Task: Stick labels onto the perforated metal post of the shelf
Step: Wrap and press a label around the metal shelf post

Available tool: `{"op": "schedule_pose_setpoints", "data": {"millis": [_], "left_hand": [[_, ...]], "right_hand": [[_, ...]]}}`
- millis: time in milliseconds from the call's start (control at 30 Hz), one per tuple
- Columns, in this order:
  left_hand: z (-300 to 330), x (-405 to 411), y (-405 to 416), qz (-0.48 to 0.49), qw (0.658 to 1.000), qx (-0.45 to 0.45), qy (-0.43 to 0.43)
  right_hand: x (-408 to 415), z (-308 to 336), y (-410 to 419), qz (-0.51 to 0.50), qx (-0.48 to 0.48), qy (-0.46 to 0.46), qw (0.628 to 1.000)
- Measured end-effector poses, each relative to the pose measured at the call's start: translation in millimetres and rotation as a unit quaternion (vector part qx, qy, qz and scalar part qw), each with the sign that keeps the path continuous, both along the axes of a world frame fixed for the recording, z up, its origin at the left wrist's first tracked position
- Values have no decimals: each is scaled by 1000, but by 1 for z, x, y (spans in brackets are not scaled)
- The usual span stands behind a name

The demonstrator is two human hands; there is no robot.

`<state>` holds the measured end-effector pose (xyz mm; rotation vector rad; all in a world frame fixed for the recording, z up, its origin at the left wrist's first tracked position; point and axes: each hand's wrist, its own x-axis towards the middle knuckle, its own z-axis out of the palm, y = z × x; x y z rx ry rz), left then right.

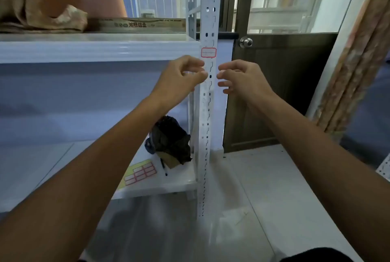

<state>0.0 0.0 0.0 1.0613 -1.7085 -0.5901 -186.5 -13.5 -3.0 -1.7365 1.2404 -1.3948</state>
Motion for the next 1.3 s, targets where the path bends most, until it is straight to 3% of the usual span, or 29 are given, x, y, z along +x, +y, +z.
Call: {"op": "schedule_pose_setpoints", "data": {"millis": [267, 467, 600, 867, 967, 1067, 1167, 1300], "left_hand": [[-9, -30, -109, 78, 983, -85, 143], [3, -24, -118, 64, 980, -118, 145], [12, -37, -117, 78, 991, -83, 73], [25, -43, -97, 137, 982, -104, -75], [34, -46, -104, 181, 960, -124, -173], [40, -48, -115, 249, 915, -193, -253], [47, -48, -128, 295, 893, -228, -253], [43, -47, -137, 254, 928, -211, -174]], "right_hand": [[-8, 8, -112, -49, -74, -24, 996], [4, 6, -120, -48, -137, -11, 989], [10, -6, -132, -60, -146, 21, 987], [11, -2, -131, -107, -154, 97, 977], [9, 6, -131, -119, -170, 116, 971], [6, 7, -134, -117, -200, 112, 966], [4, -1, -140, -121, -234, 116, 958], [2, -12, -149, -128, -292, 107, 942]]}}
